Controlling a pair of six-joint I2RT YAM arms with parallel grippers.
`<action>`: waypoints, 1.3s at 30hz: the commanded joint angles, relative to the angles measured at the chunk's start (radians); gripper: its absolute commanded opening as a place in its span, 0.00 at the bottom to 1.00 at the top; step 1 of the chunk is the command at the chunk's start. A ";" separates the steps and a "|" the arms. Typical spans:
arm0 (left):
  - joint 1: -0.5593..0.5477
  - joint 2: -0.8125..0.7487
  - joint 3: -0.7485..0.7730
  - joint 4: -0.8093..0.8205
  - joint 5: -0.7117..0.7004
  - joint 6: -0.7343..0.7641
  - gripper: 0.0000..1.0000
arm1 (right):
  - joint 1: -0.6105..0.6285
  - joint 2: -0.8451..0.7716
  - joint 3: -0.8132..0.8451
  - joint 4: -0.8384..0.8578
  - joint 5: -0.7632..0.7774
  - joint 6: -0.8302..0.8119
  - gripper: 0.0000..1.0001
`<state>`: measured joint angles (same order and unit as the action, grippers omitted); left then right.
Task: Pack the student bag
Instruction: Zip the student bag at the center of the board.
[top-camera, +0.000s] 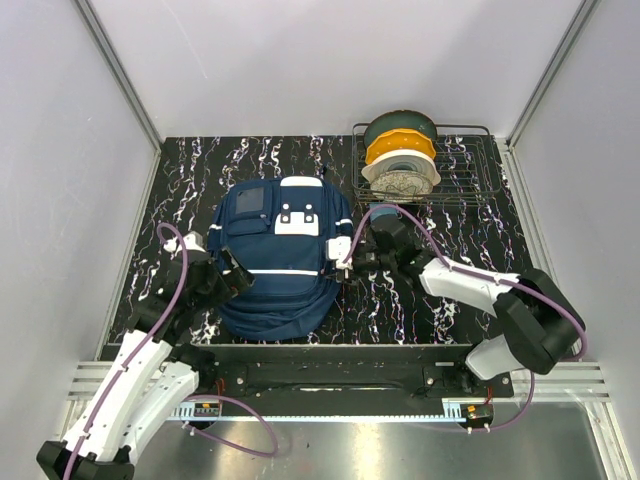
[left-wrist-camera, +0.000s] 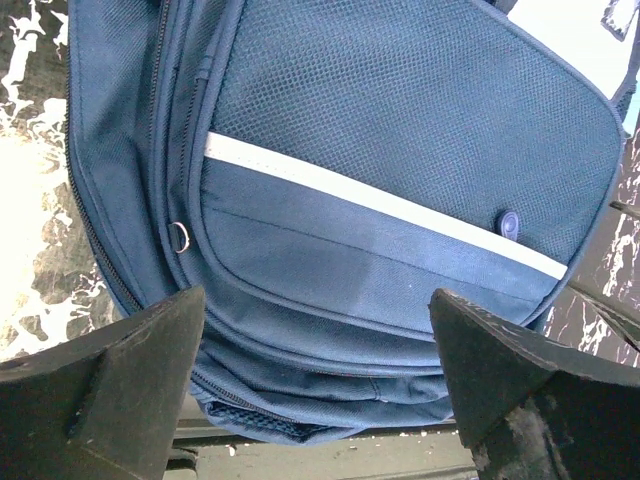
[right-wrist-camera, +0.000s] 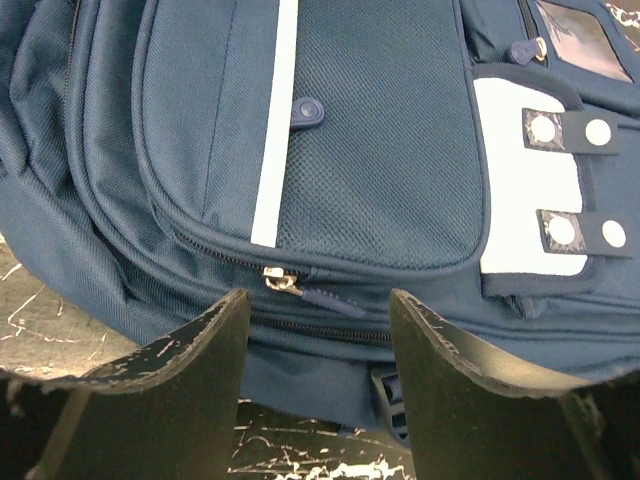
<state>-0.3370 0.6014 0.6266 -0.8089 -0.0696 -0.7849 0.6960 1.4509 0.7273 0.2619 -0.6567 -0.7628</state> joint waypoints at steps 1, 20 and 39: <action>0.015 -0.011 -0.016 0.082 0.057 0.018 0.99 | 0.008 0.043 0.075 -0.006 -0.061 -0.053 0.62; 0.052 0.005 -0.039 0.119 0.114 0.026 0.99 | 0.014 0.075 0.057 -0.105 -0.057 -0.059 0.41; 0.066 0.012 -0.056 0.139 0.131 0.012 0.99 | 0.042 0.117 0.070 -0.139 -0.020 -0.058 0.19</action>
<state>-0.2775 0.6109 0.5785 -0.7303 0.0353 -0.7769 0.7143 1.5494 0.7879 0.1585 -0.6891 -0.8162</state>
